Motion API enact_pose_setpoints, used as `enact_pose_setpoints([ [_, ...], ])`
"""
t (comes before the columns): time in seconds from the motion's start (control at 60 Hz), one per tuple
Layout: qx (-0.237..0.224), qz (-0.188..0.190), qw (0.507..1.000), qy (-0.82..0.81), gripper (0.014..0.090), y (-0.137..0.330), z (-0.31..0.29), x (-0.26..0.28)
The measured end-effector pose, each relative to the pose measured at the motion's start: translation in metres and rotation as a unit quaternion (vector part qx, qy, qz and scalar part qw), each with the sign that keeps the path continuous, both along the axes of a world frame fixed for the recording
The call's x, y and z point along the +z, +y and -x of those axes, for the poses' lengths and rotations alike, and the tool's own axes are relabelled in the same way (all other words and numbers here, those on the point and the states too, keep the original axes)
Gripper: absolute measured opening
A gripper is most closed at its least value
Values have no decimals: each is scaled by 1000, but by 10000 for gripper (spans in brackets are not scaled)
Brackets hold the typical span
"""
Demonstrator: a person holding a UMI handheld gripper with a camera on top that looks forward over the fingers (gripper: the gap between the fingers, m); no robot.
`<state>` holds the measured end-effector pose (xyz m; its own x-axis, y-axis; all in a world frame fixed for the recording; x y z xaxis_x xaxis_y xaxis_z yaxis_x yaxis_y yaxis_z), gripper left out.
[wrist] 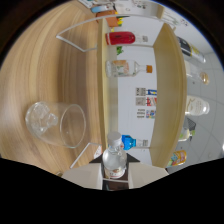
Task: Make me a cup of Mojito.
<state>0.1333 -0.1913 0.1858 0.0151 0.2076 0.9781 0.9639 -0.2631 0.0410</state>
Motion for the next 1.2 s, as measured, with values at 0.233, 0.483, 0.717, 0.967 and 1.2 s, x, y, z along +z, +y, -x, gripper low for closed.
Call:
enact_pose_setpoints([
  [0.233,47,46,973,-221,339,4,5,2],
  [0.483,67,61,958,-272,339,3,15,4],
  [0.717,63,41,992,-99,342,0,23,16],
  [0.967,55,-29,926,373,343,-12,32,48],
  [1.2,-46,-12,767,640,343,-11,2,-18],
])
